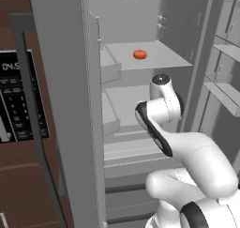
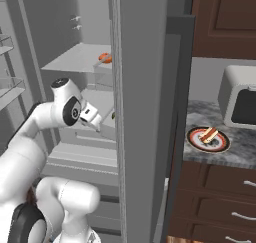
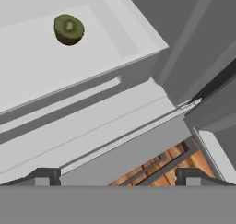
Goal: Place the cold items (squash and kiwi) from the fridge in one tupperware on the dining counter. Place the warm items (kebab skewer and hot dog) in the stove area in another tupperware.
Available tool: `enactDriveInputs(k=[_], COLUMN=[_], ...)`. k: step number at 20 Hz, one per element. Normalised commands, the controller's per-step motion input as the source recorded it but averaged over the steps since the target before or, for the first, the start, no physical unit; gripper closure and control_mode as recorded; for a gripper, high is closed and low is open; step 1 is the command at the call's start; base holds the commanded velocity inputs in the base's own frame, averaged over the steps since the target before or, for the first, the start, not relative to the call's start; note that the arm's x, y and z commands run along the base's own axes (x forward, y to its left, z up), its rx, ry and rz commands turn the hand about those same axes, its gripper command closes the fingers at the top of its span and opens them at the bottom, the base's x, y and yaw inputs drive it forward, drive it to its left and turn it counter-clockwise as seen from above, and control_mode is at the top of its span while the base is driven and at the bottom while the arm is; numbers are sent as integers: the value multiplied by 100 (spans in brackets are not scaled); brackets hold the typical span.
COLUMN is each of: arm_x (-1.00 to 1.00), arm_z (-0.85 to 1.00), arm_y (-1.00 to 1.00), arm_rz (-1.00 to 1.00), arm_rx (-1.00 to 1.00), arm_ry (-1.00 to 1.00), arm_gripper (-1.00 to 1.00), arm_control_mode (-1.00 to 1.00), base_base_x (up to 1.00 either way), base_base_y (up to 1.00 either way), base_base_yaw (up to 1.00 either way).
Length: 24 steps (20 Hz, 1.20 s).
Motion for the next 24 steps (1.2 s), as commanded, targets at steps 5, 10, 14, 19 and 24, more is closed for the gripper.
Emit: enactDriveInputs(k=[5,10,14,19,24], arm_x=[64,54,52,44,40], arm_z=[-4,-10,-17,-20,-22], arm_y=[-17,-7,-7,-4,-1], arm_rz=[8,6,5,4,3], arm_rx=[0,0,0,0,0], arm_ry=[0,1,5,5,4], arm_gripper=[-100,-100,-100,-100,-100], arm_control_mode=[-100,-100,-100,-100,-100], base_base_x=[0,0,0,0,0], base_base_y=[0,0,0,0,0], base_base_yaw=[0,0,0,0,0])
